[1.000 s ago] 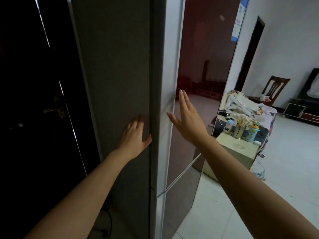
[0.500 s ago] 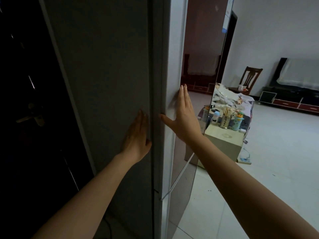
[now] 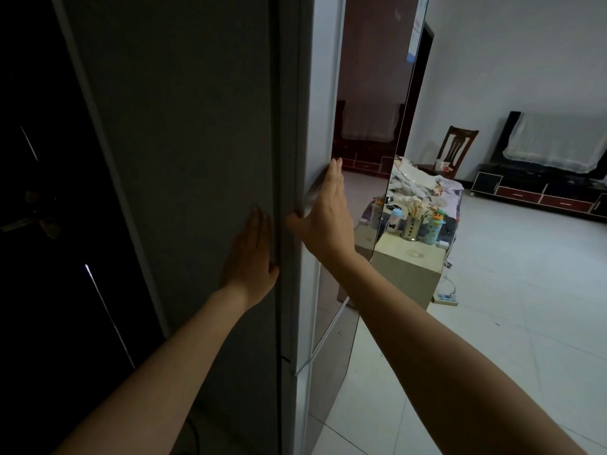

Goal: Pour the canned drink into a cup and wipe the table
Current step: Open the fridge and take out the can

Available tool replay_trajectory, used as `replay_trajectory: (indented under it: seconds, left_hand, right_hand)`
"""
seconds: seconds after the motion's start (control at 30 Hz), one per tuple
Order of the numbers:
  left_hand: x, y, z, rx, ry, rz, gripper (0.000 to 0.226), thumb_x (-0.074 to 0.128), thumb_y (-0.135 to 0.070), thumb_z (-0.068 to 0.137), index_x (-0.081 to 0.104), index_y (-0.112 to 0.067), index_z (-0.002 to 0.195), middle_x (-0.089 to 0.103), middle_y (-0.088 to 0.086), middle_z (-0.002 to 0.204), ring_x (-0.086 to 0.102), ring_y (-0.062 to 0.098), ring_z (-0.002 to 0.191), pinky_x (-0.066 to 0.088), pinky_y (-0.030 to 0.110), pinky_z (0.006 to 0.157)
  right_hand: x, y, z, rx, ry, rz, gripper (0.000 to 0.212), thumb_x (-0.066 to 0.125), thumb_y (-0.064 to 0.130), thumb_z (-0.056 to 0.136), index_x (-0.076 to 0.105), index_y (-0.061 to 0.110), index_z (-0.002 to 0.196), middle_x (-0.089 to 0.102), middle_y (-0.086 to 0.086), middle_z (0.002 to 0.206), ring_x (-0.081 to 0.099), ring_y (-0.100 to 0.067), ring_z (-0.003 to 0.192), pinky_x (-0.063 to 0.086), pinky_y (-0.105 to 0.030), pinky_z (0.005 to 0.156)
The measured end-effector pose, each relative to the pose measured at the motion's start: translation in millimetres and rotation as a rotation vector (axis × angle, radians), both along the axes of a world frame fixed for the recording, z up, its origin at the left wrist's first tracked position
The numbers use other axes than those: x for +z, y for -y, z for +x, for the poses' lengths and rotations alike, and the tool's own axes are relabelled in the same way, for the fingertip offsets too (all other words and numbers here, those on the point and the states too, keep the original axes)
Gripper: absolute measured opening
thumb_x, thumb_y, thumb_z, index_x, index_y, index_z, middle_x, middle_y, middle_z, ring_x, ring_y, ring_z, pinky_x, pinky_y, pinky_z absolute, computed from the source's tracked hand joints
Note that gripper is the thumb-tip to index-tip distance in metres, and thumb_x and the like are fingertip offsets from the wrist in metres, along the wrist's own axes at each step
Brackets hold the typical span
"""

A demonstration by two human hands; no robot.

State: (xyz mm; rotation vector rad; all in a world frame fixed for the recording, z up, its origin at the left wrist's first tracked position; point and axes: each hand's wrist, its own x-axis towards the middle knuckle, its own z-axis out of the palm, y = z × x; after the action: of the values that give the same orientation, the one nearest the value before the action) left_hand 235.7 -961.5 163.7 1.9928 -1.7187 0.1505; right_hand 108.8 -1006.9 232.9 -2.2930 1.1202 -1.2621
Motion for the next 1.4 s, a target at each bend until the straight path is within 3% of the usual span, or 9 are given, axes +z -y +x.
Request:
replay_trajectory:
  seconds: [0.47, 0.63, 0.73, 0.8, 0.9, 1.07, 1.27, 1.33, 1.4]
  left_hand:
    - [1, -5, 3, -0.022, 0.011, 0.009, 0.089, 0.056, -0.017, 0.087, -0.009, -0.019, 0.146, -0.015, 0.002, 0.156, -0.006, 0.019, 0.144, 0.012, 0.039, 0.118]
    - [0, -3, 0, -0.008, -0.013, 0.023, 0.088, 0.054, -0.015, 0.088, -0.013, -0.014, 0.146, -0.02, 0.003, 0.155, -0.01, 0.018, 0.144, 0.009, 0.038, 0.119]
    - [2, -3, -12, 0.02, -0.16, 0.019, 0.09, 0.055, -0.013, 0.089, -0.014, -0.017, 0.146, -0.023, -0.003, 0.154, -0.005, 0.017, 0.144, 0.006, 0.033, 0.118]
    - [4, -6, -24, 0.017, -0.23, -0.001, 0.09, 0.056, -0.013, 0.089, -0.015, -0.018, 0.146, -0.022, -0.003, 0.154, -0.001, 0.018, 0.144, 0.006, 0.03, 0.115]
    - [1, -9, -41, -0.038, -0.179, -0.104, 0.085, 0.054, -0.011, 0.089, -0.006, -0.02, 0.147, -0.013, 0.0, 0.156, 0.001, 0.019, 0.144, 0.01, 0.032, 0.117]
    - [-9, -6, -69, -0.182, -0.139, -0.065, 0.074, 0.051, -0.014, 0.091, 0.004, -0.023, 0.148, -0.003, -0.002, 0.157, 0.001, 0.019, 0.144, 0.01, 0.033, 0.117]
    - [-17, 0, -108, -0.326, -0.144, 0.022, 0.077, 0.054, -0.014, 0.089, 0.006, -0.028, 0.147, 0.001, -0.003, 0.157, 0.003, 0.021, 0.145, 0.016, 0.044, 0.117]
    - [-16, 2, -126, -0.372, -0.123, 0.022, 0.078, 0.053, -0.014, 0.09, 0.002, -0.028, 0.147, -0.001, -0.004, 0.157, 0.002, 0.019, 0.145, 0.01, 0.038, 0.118]
    - [-17, 6, -142, -0.416, -0.125, 0.014, 0.079, 0.052, -0.013, 0.09, -0.002, -0.026, 0.147, -0.004, -0.004, 0.157, 0.0, 0.017, 0.144, 0.002, 0.028, 0.113]
  right_hand:
    - [-4, 4, 2, 0.001, 0.062, -0.002, 0.108, 0.072, 0.023, 0.075, -0.009, 0.006, 0.145, -0.005, -0.008, 0.156, -0.003, -0.022, 0.143, 0.009, -0.025, 0.106]
    - [-8, 5, -33, -0.006, 0.057, -0.04, 0.107, 0.071, 0.023, 0.074, -0.008, 0.009, 0.145, 0.006, -0.01, 0.156, 0.012, -0.025, 0.142, 0.02, -0.04, 0.115]
    - [-13, 9, -60, 0.014, 0.045, -0.053, 0.106, 0.064, 0.035, 0.071, -0.006, 0.014, 0.147, 0.017, -0.012, 0.153, 0.027, -0.03, 0.137, 0.033, -0.049, 0.108]
    - [-17, 7, -75, 0.003, 0.049, -0.064, 0.102, 0.065, 0.03, 0.074, -0.004, 0.013, 0.147, 0.022, -0.014, 0.151, 0.031, -0.029, 0.135, 0.037, -0.049, 0.106]
    - [-28, 0, -92, -0.018, 0.127, -0.094, 0.089, 0.065, 0.017, 0.081, 0.006, 0.007, 0.147, 0.027, -0.014, 0.149, 0.036, -0.013, 0.13, 0.037, -0.042, 0.107]
    - [-39, -13, -122, -0.09, 0.2, -0.164, 0.07, 0.054, 0.024, 0.083, 0.022, 0.009, 0.144, 0.03, -0.013, 0.149, 0.031, -0.026, 0.137, 0.041, -0.05, 0.102]
    - [-45, -22, -165, -0.211, 0.232, -0.189, 0.059, 0.048, 0.028, 0.089, 0.03, 0.008, 0.142, 0.043, -0.011, 0.141, 0.046, -0.026, 0.127, 0.049, -0.047, 0.095]
    - [-47, -23, -180, -0.265, 0.256, -0.197, 0.058, 0.045, 0.032, 0.09, 0.03, 0.009, 0.142, 0.045, -0.013, 0.14, 0.048, -0.027, 0.125, 0.049, -0.045, 0.094]
    - [-47, -23, -194, -0.309, 0.279, -0.204, 0.055, 0.048, 0.025, 0.092, 0.03, 0.008, 0.142, 0.046, -0.015, 0.139, 0.049, -0.023, 0.122, 0.049, -0.046, 0.094]
